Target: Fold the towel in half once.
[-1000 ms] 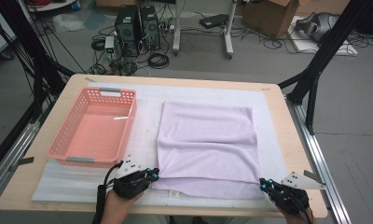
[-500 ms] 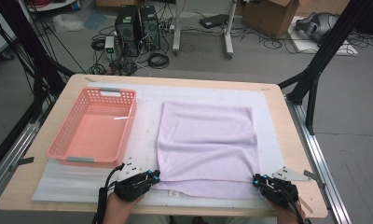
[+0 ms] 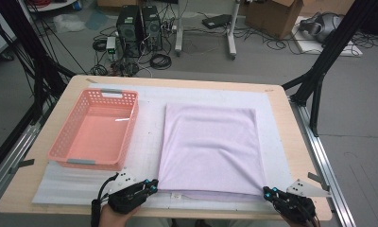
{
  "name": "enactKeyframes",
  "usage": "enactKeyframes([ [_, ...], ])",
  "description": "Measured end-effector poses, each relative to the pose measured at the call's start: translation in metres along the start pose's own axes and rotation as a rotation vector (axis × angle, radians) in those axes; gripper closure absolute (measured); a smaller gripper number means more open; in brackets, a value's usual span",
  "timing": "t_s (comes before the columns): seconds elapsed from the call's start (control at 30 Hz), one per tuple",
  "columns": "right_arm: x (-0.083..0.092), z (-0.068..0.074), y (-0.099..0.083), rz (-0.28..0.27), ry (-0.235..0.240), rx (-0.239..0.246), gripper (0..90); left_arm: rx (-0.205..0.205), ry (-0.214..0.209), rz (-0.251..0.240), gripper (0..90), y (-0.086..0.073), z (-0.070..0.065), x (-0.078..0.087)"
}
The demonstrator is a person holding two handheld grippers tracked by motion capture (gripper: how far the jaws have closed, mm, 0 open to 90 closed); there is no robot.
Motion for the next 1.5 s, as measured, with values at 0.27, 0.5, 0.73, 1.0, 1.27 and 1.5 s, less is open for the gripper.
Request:
enactKeyframes([
  [0.27,0.002,0.006,-0.006,0.022,0.003,-0.029,67.4,0.032,0.024,0.013,65.4,0.000,0.005,0.000],
  [0.5,-0.008,-0.023,0.005,-0.055,-0.096,-0.117,70.3,0.036,0.039,-0.043,57.8,0.014,0.013,-0.008],
  [0.73,-0.044,-0.035,0.015,-0.002,-0.114,-0.117,83.9,0.034,0.040,-0.061,55.7,0.020,0.019,-0.012],
  [1.0,-0.026,-0.036,0.014,0.051,-0.138,-0.092,84.8,0.032,0.038,-0.059,55.8,0.036,0.026,-0.030],
  [1.27,-0.032,-0.042,0.034,-0.039,-0.103,-0.053,70.7,0.043,0.081,-0.022,63.7,0.066,0.048,-0.067],
  [1.5,-0.042,-0.047,0.049,-0.055,-0.091,-0.020,70.3,0.068,0.120,0.012,69.1,0.082,0.068,-0.099],
])
Point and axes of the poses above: each handheld gripper's, and its own axes: x roughly backward along the jaws, y roughly out of its top, z roughly to its left, the point moved 3 cm from there along -x, roughly forward along the jaws, and after that the axes turned 5 degrees about y, right-handed, at the moved point
